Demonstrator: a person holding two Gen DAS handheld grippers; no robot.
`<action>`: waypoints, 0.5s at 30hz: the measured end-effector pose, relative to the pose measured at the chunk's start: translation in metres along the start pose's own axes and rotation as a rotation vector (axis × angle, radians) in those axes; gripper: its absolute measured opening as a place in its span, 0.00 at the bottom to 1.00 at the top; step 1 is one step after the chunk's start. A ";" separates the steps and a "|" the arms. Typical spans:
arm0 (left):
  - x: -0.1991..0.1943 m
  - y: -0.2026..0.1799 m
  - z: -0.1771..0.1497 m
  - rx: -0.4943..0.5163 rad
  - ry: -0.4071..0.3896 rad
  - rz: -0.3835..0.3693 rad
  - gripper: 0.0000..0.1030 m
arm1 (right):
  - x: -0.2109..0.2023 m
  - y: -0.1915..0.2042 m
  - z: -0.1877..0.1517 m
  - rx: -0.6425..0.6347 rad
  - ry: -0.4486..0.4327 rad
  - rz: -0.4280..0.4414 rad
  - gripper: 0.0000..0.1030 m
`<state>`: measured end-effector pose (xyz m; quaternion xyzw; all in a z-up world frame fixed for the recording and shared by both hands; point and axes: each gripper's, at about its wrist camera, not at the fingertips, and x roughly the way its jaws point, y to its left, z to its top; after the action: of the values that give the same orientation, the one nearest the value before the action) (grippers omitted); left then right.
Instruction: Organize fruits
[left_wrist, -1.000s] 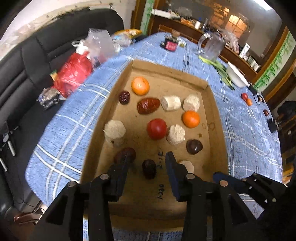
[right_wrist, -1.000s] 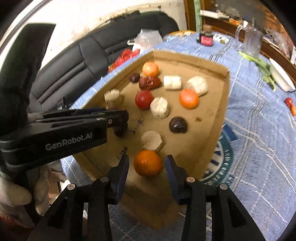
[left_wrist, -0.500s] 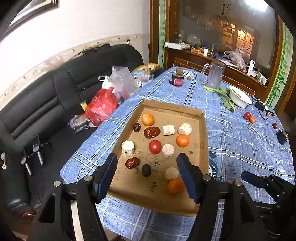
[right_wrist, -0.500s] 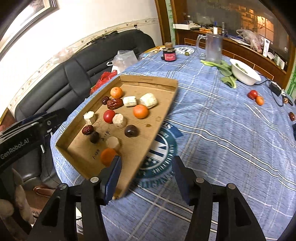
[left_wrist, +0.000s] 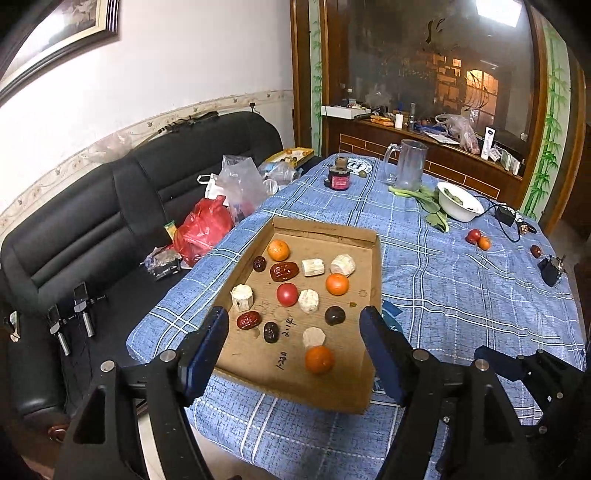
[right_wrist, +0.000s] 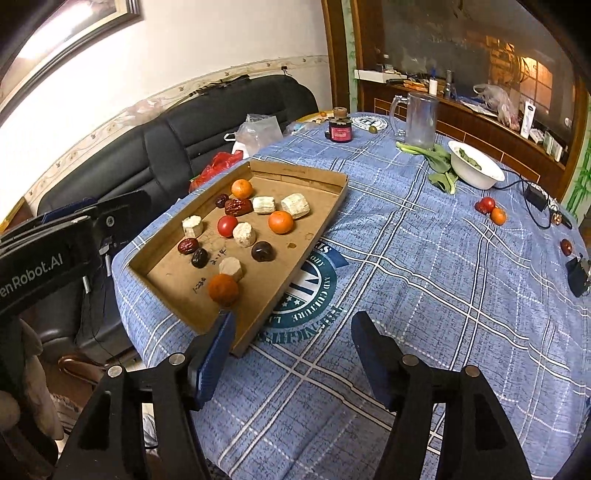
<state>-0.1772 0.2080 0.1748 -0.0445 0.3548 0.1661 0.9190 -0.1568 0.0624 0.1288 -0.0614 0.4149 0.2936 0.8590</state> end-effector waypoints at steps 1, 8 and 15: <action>-0.003 -0.001 -0.001 0.000 -0.006 0.002 0.71 | -0.002 0.000 -0.001 -0.005 -0.003 0.001 0.68; -0.018 -0.004 -0.004 -0.009 -0.041 0.025 0.75 | -0.010 0.002 -0.005 -0.026 -0.017 0.005 0.73; -0.050 -0.002 -0.004 -0.068 -0.164 0.069 0.92 | -0.017 0.003 -0.007 -0.041 -0.030 0.007 0.73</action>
<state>-0.2141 0.1917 0.2050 -0.0494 0.2737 0.2128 0.9367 -0.1718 0.0551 0.1370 -0.0731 0.3963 0.3058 0.8626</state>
